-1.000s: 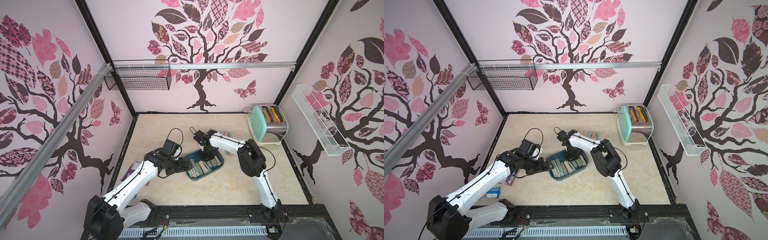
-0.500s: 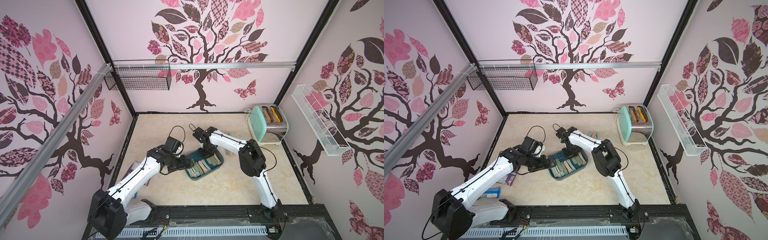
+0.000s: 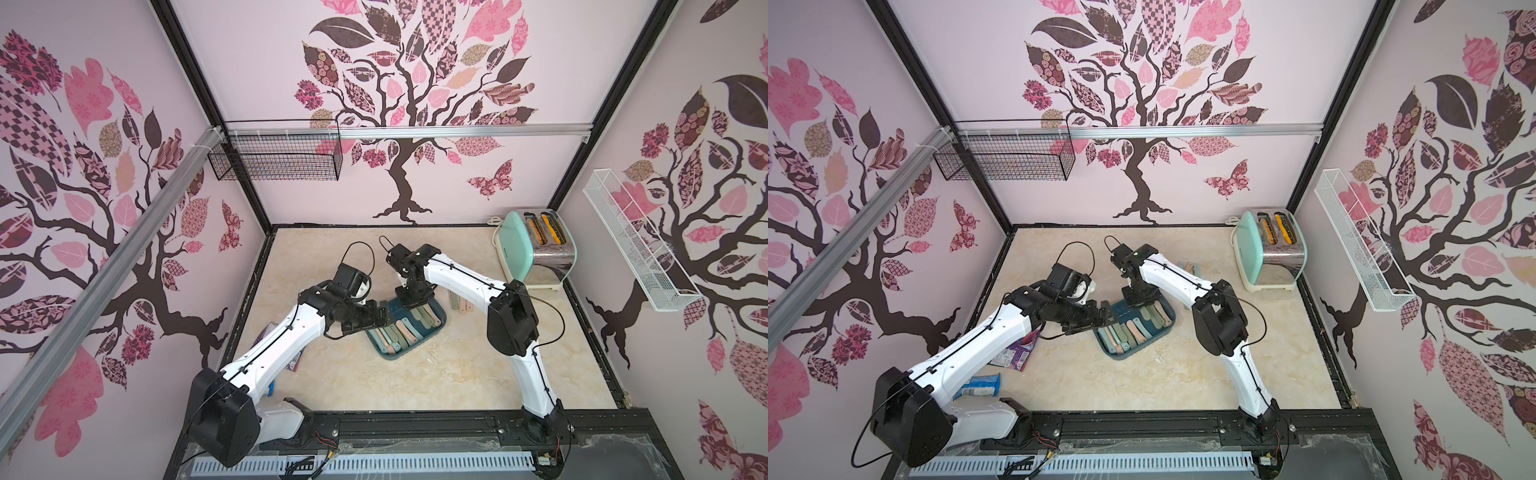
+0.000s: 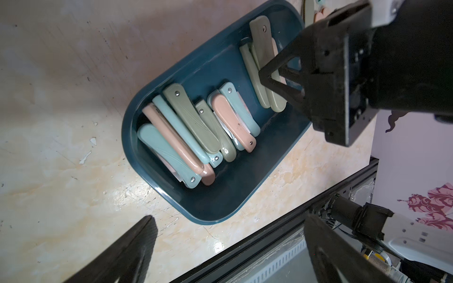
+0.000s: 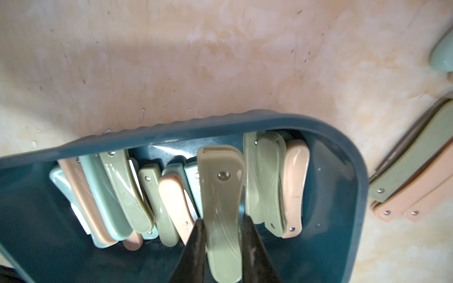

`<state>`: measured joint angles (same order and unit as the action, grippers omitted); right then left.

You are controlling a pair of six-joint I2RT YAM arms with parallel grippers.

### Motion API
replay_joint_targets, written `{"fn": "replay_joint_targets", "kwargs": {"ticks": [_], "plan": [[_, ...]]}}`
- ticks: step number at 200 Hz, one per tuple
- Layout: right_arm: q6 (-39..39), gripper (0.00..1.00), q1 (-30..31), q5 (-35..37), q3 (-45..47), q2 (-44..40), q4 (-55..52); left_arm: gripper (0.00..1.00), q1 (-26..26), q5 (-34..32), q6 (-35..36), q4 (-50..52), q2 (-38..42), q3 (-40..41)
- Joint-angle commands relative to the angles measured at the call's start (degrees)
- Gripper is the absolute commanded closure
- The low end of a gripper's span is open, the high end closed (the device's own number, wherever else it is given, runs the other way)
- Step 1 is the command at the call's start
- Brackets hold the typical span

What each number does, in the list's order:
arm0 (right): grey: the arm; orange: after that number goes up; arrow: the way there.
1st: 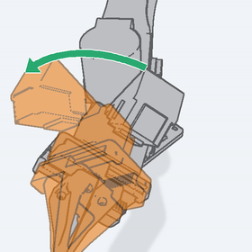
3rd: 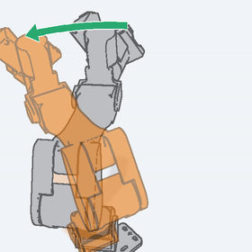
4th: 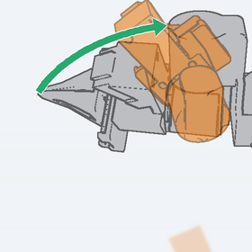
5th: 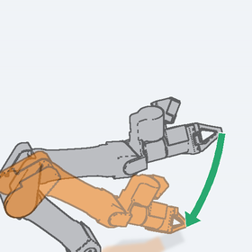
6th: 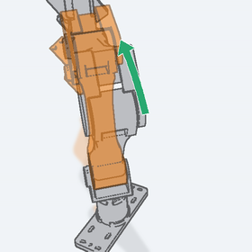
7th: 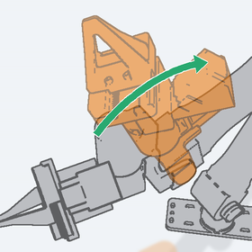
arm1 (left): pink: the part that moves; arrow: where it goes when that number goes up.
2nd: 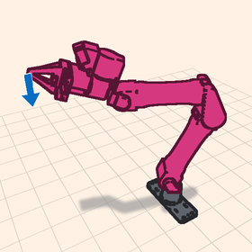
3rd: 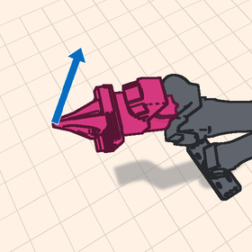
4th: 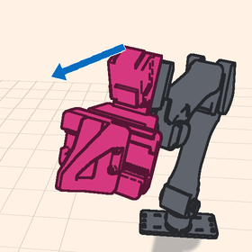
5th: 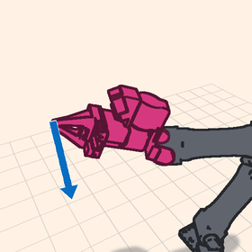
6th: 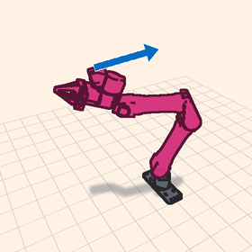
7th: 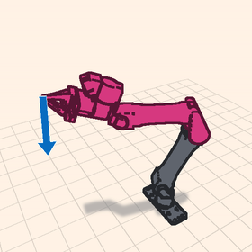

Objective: Take the fruit knife out of the storage box
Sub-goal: Pick up the fruit knife from the storage box, then place the fruit knife at the center of the board.

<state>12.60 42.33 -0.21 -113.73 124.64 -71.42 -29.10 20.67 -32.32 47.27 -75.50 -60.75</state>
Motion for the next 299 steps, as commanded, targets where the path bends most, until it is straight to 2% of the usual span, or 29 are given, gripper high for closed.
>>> {"fn": "replay_joint_targets", "kwargs": {"ticks": [1, 59, 122, 213, 243, 299], "plan": [[0.9, 0.9, -2.3, -0.7, -2.6, -3.6, -1.3, 0.02, 0.3, 1.8, 0.5, -1.9, -2.0, -2.4], [0.3, 0.9, -9.6, 0.0, -2.3, -5.9, -2.0, 0.02, -0.3, 3.6, 0.3, -4.1, -9.5, -9.1], [0.4, 0.89, -14.2, 2.4, -2.0, -1.3, -1.8, 0.02, -5.0, 3.4, 0.0, -4.1, -17.7, -16.5], [0.2, 0.89, -15.2, 3.9, 2.1, 5.2, 1.5, 0.02, -6.0, 2.2, 1.3, -1.3, -13.9, -12.9], [0.1, 0.86, -15.3, 4.0, 3.5, 5.9, 2.5, 0.02, -5.9, 1.9, 2.1, -0.3, -13.3, -12.1], [-0.1, 0.74, -15.4, 4.8, 3.0, 6.5, 2.4, 0.02, -5.3, 2.0, 2.8, 0.4, -12.4, -11.4]]}}
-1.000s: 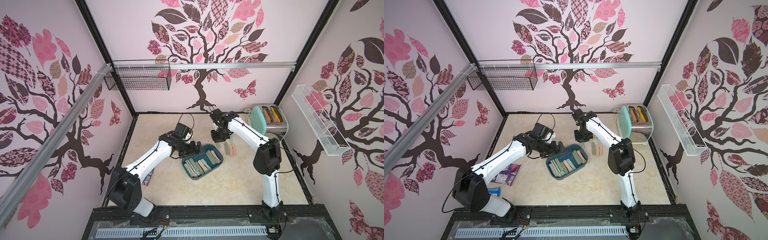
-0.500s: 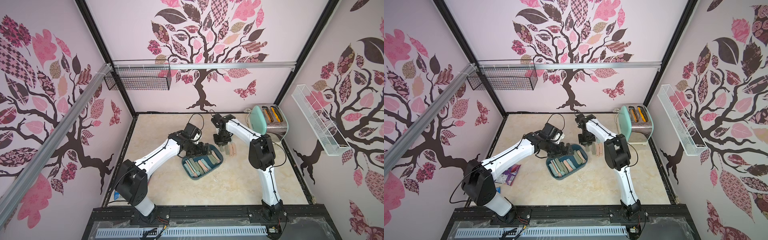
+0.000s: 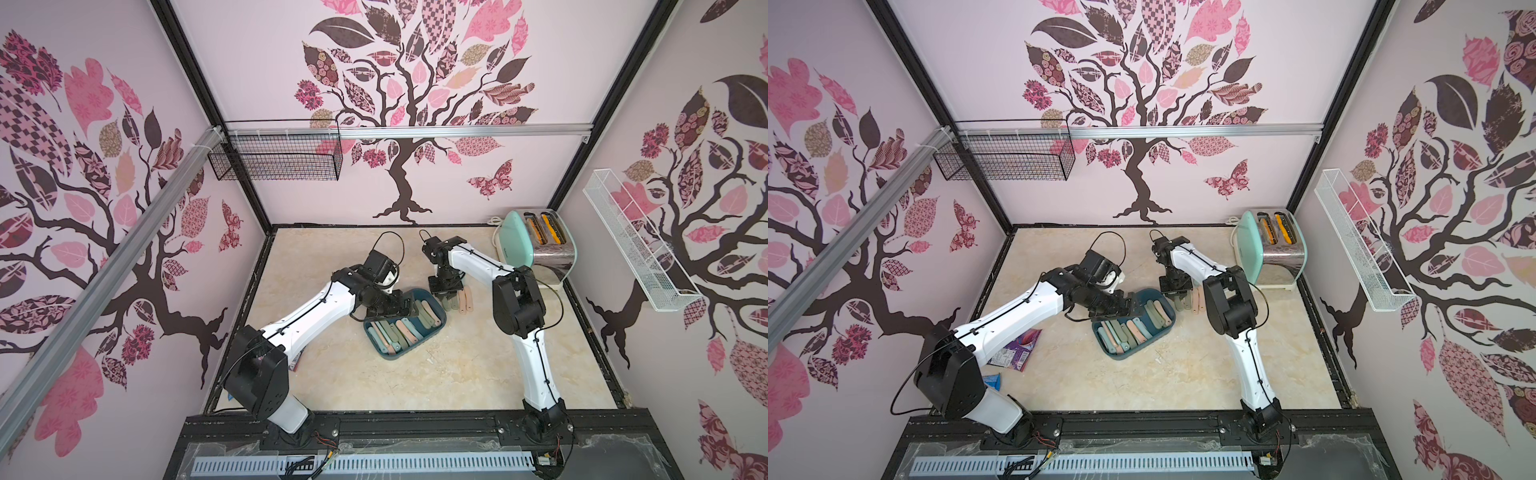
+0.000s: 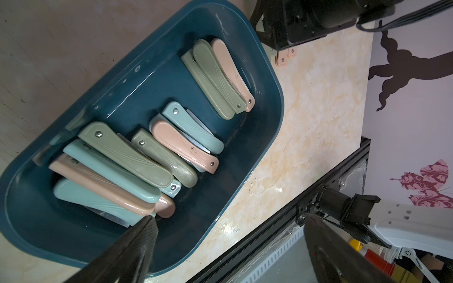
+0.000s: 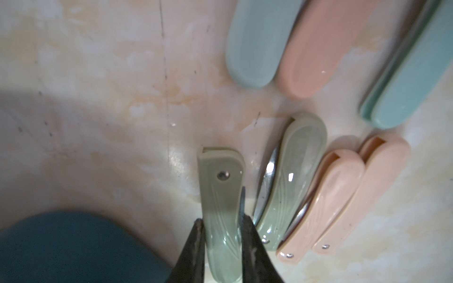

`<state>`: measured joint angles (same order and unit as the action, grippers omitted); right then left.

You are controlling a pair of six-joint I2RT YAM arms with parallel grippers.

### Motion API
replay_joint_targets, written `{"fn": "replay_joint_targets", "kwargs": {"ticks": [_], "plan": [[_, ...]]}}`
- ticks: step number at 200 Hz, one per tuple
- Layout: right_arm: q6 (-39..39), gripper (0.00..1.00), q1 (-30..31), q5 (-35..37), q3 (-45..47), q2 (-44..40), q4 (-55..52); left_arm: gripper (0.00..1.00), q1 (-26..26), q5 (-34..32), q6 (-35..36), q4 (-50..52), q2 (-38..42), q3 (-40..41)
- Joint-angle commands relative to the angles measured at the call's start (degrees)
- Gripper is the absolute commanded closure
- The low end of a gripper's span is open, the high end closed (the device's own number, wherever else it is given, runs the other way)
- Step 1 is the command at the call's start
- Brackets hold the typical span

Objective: Take the fruit knife out of the storage box
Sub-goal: Place the fruit knife at the center of the board, then pick up the fruit knife from the storage box.

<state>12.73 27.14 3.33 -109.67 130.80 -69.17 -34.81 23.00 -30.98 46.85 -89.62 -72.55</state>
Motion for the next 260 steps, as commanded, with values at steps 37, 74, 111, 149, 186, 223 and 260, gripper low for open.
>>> {"fn": "replay_joint_targets", "kwargs": {"ticks": [37, 74, 111, 149, 186, 223, 260], "plan": [[-0.5, 0.65, -0.3, 1.9, -0.9, -0.1, -0.4, 0.02, 0.8, -0.2, 1.7, 0.9, 2.3, 0.8], [-0.5, 0.63, -0.3, 2.2, -0.3, -1.8, -0.8, 0.02, 1.1, -0.4, 1.5, 0.9, 3.4, 1.3], [-0.1, 0.65, -0.2, 1.1, -1.0, -4.9, -1.7, 0.02, 1.4, -1.3, 1.3, 1.5, 5.5, 2.0], [-0.1, 0.65, 0.5, -0.2, -1.5, -8.9, -2.2, 0.02, 1.9, -2.7, 0.3, 2.1, 9.9, 5.1], [-0.7, 0.66, 3.4, -0.5, -0.1, -11.6, -2.5, 0.02, 2.4, -3.7, -1.2, 2.6, 14.9, 9.3], [-0.4, 0.66, 8.7, -1.3, 3.4, -13.3, -0.4, 0.02, 3.1, -4.7, -3.3, 2.6, 20.5, 14.4], [0.2, 0.67, 14.1, -2.5, 5.4, -12.4, 1.4, 0.02, 4.3, -5.0, -4.5, 3.1, 24.5, 17.8]]}}
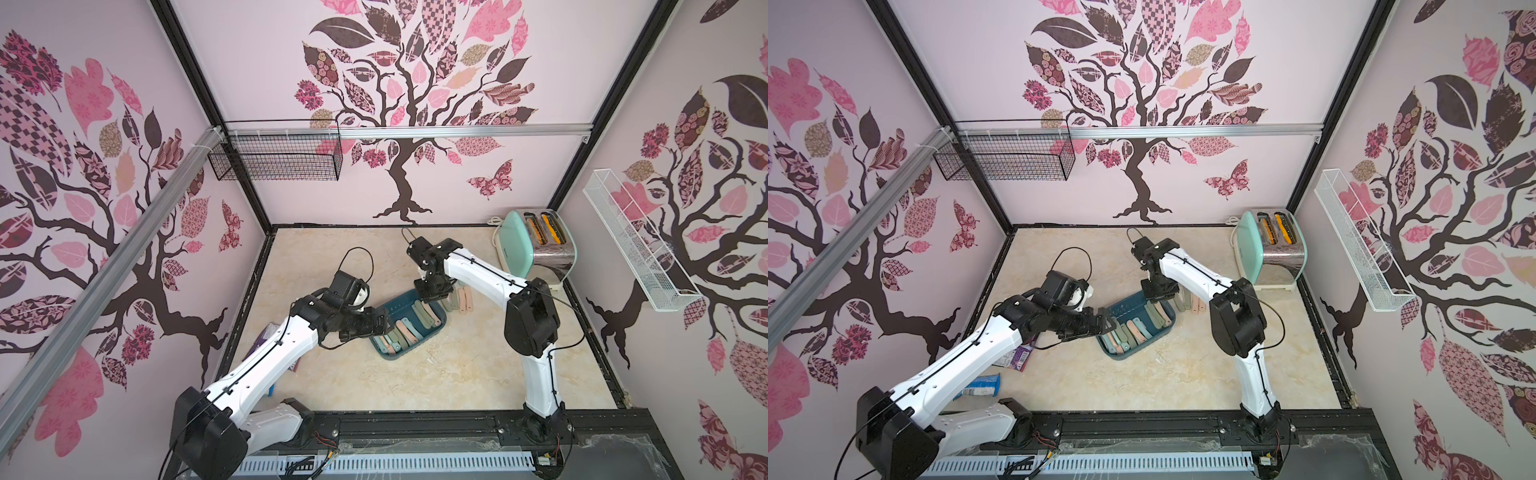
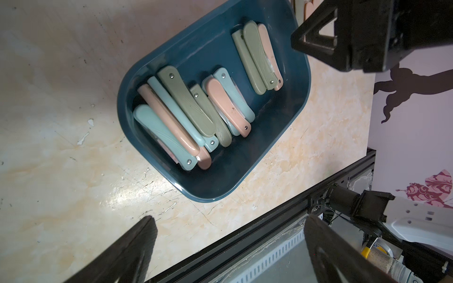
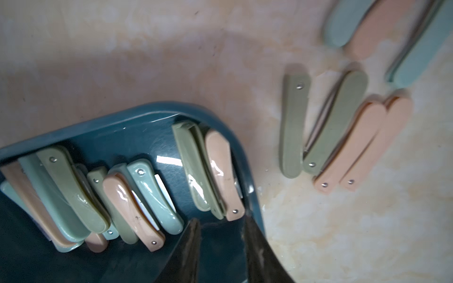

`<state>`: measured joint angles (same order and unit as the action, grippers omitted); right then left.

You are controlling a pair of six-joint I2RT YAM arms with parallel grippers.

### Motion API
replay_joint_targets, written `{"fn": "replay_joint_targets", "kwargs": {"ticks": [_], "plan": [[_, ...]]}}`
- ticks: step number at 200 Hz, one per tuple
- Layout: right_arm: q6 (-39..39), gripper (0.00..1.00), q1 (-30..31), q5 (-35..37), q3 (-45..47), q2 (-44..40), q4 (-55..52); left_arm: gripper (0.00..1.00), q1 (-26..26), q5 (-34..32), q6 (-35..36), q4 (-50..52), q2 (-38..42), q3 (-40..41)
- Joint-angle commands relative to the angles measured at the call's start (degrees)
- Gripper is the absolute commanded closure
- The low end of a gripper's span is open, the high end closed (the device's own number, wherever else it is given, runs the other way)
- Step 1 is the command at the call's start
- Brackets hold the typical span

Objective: Take the fruit knife out of the storage box
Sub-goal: Pick up the fruit knife from the storage box.

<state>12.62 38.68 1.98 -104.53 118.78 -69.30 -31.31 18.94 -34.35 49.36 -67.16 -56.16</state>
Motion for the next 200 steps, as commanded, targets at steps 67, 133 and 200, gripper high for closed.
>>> {"fn": "replay_joint_targets", "kwargs": {"ticks": [67, 133, 200], "plan": [[-0.8, 0.68, 5.7, 11.7, -1.6, 3.8, -1.3, 0.02, 1.6, -1.0, -1.3, 1.7, 4.8, 3.6], [-2.9, 0.67, 5.2, 12.3, -2.8, 8.8, -0.9, 0.02, 1.8, -0.2, -0.4, 1.8, 3.5, 3.4], [-3.1, 0.72, 5.2, 8.9, -4.1, 12.4, -0.3, 0.02, 1.9, 0.6, 0.2, 1.8, 2.6, 3.7]]}}
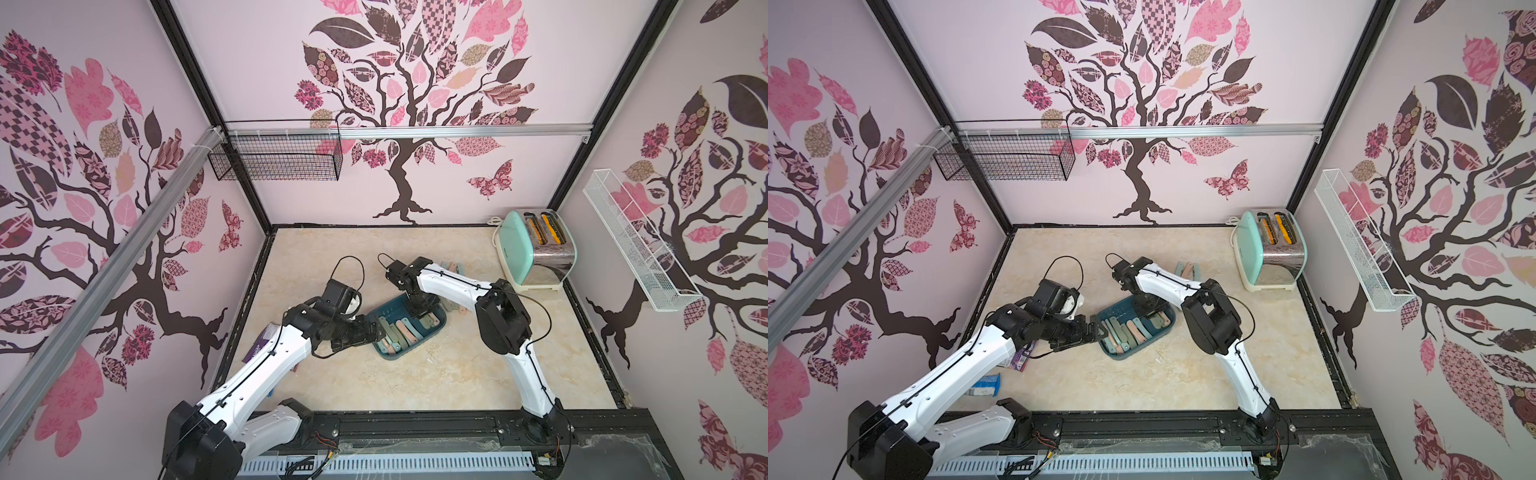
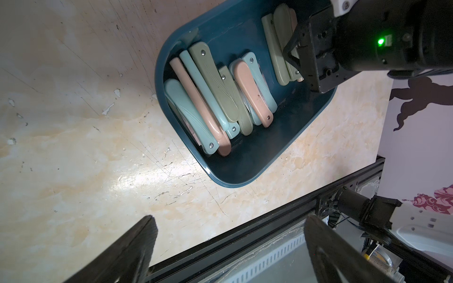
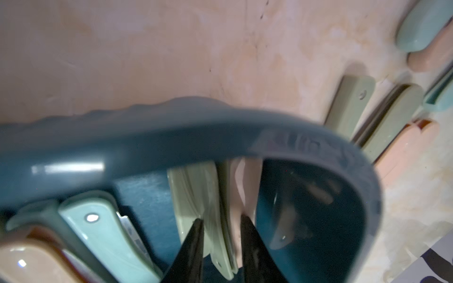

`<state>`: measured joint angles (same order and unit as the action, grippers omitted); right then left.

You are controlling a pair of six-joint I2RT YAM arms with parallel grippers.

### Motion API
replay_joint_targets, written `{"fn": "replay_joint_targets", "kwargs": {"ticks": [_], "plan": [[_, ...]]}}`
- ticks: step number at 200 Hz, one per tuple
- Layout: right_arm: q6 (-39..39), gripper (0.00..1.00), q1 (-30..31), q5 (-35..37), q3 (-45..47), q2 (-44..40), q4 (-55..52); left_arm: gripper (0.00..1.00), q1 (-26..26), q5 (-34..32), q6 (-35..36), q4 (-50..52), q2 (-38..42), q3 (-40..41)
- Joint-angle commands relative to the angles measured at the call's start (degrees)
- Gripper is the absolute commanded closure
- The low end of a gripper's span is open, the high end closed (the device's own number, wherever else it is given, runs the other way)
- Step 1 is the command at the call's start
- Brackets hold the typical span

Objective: Take the fruit knife out of the storage box
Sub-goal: Pick up the fruit knife from the storage box.

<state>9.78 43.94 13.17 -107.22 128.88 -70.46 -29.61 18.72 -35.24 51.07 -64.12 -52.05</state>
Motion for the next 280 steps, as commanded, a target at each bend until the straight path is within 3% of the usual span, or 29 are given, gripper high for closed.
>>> {"fn": "replay_joint_targets", "kwargs": {"ticks": [1, 38, 63, 110, 135, 167, 191, 280], "plan": [[-0.3, 0.72, -0.1, -2.4, -1.4, 2.4, 0.9, 0.02, 0.2, 0.9, 1.1, 0.1, -0.4, -0.3], [-0.3, 0.91, -0.1, -4.0, -2.9, 3.8, 0.6, 0.02, 0.2, 1.0, 1.5, 0.3, -0.7, -0.4], [-0.4, 0.91, -0.1, -4.8, -3.9, 4.1, 0.4, 0.02, 0.2, 1.1, 1.7, 0.4, -0.8, -0.5], [-0.4, 0.79, -0.1, -6.0, -5.2, 5.8, -0.3, 0.02, 0.2, 1.2, 2.0, 0.3, -1.1, 0.1], [-0.4, 0.79, -0.1, -6.8, -5.1, 7.0, -0.2, 0.02, 0.3, 1.3, 2.0, 0.1, -1.0, 0.4], [-0.4, 0.82, -0.1, -7.6, -5.2, 8.4, -0.1, 0.02, 0.3, 1.5, 2.2, 0.0, -1.1, 1.0], [-0.1, 0.91, -0.1, -7.6, -5.9, 8.4, -0.6, 0.02, 0.3, 1.6, 2.3, -0.3, -1.2, 0.9], [2.5, 0.92, -3.1, -9.2, -11.6, -0.7, -4.8, 0.02, 0.3, 2.1, 4.8, -1.5, -8.2, -7.3]]}}
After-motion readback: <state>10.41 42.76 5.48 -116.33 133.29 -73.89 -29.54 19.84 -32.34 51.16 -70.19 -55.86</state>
